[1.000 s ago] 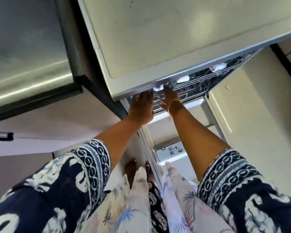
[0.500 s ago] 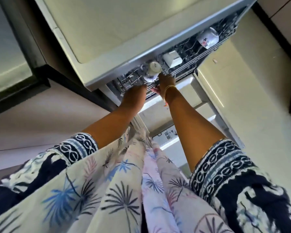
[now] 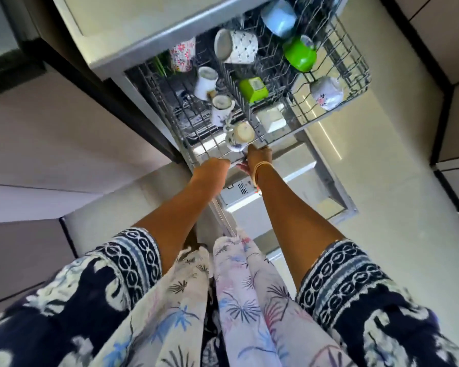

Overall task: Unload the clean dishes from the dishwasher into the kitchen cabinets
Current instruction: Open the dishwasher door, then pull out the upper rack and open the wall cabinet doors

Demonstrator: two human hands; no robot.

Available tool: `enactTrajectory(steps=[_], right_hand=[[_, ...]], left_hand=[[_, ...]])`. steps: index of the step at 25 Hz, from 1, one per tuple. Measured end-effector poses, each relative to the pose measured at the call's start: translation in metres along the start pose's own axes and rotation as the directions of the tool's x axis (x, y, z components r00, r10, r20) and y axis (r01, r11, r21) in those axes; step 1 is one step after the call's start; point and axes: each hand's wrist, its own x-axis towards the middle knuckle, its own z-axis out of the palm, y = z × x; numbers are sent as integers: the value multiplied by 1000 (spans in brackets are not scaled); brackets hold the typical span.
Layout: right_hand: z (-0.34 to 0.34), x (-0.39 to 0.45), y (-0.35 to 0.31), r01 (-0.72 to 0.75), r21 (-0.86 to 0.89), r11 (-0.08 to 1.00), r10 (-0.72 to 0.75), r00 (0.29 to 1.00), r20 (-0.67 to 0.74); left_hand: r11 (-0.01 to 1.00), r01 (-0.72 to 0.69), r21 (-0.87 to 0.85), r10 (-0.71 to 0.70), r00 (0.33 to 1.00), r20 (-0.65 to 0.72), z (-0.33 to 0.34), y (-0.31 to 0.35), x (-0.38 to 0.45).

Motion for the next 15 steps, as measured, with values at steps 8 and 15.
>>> enactTrajectory(steps=[8, 15], right_hand=[[-38, -5, 17, -62, 90, 994, 62, 998, 4], [-36, 4, 15, -125, 205, 971, 128, 992, -3]], left_hand=[[997, 23, -72, -22, 1000, 21, 16, 44, -15], [999, 6, -39, -6, 1000, 6, 25, 43, -16]])
